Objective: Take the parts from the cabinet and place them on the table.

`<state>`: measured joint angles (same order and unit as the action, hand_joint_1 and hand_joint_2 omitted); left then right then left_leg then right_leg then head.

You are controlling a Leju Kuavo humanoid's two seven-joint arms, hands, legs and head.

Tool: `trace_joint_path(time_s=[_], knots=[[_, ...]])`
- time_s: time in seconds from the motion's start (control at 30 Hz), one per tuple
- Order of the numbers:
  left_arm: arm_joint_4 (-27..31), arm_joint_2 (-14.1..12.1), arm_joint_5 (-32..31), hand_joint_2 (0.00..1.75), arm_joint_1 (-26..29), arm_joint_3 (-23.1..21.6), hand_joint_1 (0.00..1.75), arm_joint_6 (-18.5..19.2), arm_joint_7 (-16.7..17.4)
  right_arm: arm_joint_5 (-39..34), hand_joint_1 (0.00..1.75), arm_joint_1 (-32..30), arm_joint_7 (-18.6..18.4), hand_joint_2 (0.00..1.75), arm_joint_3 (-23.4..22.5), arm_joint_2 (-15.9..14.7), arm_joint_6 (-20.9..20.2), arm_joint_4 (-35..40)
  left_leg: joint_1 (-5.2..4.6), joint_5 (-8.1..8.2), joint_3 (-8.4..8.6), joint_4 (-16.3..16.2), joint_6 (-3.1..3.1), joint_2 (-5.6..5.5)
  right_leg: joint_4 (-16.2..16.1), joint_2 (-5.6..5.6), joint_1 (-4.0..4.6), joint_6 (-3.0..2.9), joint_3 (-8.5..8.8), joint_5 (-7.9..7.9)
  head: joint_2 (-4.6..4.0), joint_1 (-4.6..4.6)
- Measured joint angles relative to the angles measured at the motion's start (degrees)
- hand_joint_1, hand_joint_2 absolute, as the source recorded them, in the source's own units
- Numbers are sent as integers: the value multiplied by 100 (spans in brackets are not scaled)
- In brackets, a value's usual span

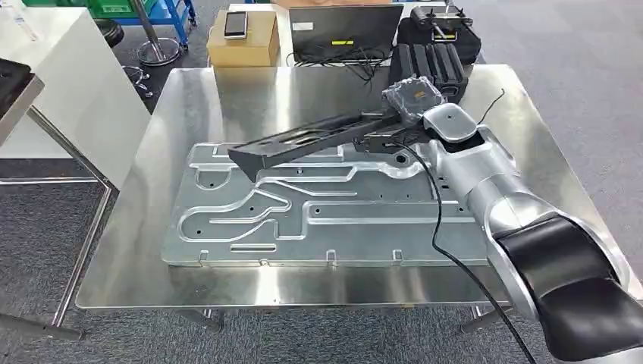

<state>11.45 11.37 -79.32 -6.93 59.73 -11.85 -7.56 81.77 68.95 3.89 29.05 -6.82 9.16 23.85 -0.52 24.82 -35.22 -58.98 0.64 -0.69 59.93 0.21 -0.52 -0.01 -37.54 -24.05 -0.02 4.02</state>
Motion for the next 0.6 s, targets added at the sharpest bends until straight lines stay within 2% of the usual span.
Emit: trace_joint_path(time_s=[0.03,0.07,0.1,0.17,0.2,0.23,0.27,0.33,0.37,0.4,0.47,0.5,0.53,0.57,0.6], knots=[[0,-4,-7,0,-5,0,0,-2,0,-24,0,10,0,0,-11,-9,-41,-13,-17,54,-16,-36,-36,0,-46,-9,-44,-43,37,16,0,0],[0,-2,13,0,-4,0,0,-7,-11,-46,0,16,0,0,-29,-9,-61,-24,-5,175,-60,-185,-75,16,-61,-9,-44,-65,62,14,0,0],[0,-2,74,0,-2,0,0,-17,-33,-74,0,25,9,0,-48,-9,-78,-33,12,371,-194,-517,-103,21,-62,-8,-46,-89,70,9,0,0],[0,-2,65,0,-9,0,0,-13,72,-135,0,45,22,0,-72,-9,-129,-59,48,760,-627,-1428,-139,25,-60,-6,-35,-97,73,4,0,0],[0,-2,80,0,-4,0,0,11,156,-181,0,51,35,0,-98,-11,-153,-77,61,867,-824,-1814,-151,26,-58,-6,-31,-99,73,2,0,0],[0,-2,124,0,5,2,0,54,238,-223,0,56,48,0,-120,-11,-157,-92,67,814,-862,-1862,-154,26,-50,-12,-30,-97,77,14,0,0],[0,-2,142,0,5,7,0,111,299,-260,0,69,48,0,-146,-9,-162,-103,67,680,-776,-1677,-149,26,-45,-11,-30,-97,80,14,0,0],[0,-11,123,0,4,11,0,251,345,-321,0,126,48,0,-223,-11,-153,-110,67,133,-238,-588,-104,28,-41,-8,-32,-89,94,11,0,0],[0,-13,107,0,3,11,0,277,354,-330,0,159,48,0,-238,-11,-153,-110,67,-13,-28,-179,-81,27,-42,-8,-32,-83,96,13,0,0],[0,-11,89,0,-2,11,0,297,365,-348,0,212,48,0,-249,-11,-153,-116,34,22,43,-16,-66,24,-22,6,6,-37,65,24,0,0],[0,-13,83,0,-2,11,0,306,376,-363,0,239,48,0,-278,-11,-153,-125,22,-12,18,-31,-24,20,-46,7,-11,24,57,64,0,0],[0,-13,83,0,3,11,0,310,382,-365,0,241,48,0,-300,-15,-153,-127,9,-33,15,-32,9,19,-69,5,-25,66,68,92,0,0],[0,-15,83,0,7,11,0,310,387,-367,0,243,50,0,-319,-29,-148,-129,32,-99,15,55,74,31,-67,7,-15,117,52,90,0,0],[0,-13,81,0,0,11,0,310,391,-369,0,246,50,0,-326,-35,-146,-134,38,-152,17,89,101,43,8,7,-43,123,30,-20,0,0],[0,-13,81,0,-14,11,0,310,391,-369,0,251,57,0,-330,-44,-146,-140,34,-204,-24,117,175,51,284,-7,-36,120,-66,-333,0,0]])
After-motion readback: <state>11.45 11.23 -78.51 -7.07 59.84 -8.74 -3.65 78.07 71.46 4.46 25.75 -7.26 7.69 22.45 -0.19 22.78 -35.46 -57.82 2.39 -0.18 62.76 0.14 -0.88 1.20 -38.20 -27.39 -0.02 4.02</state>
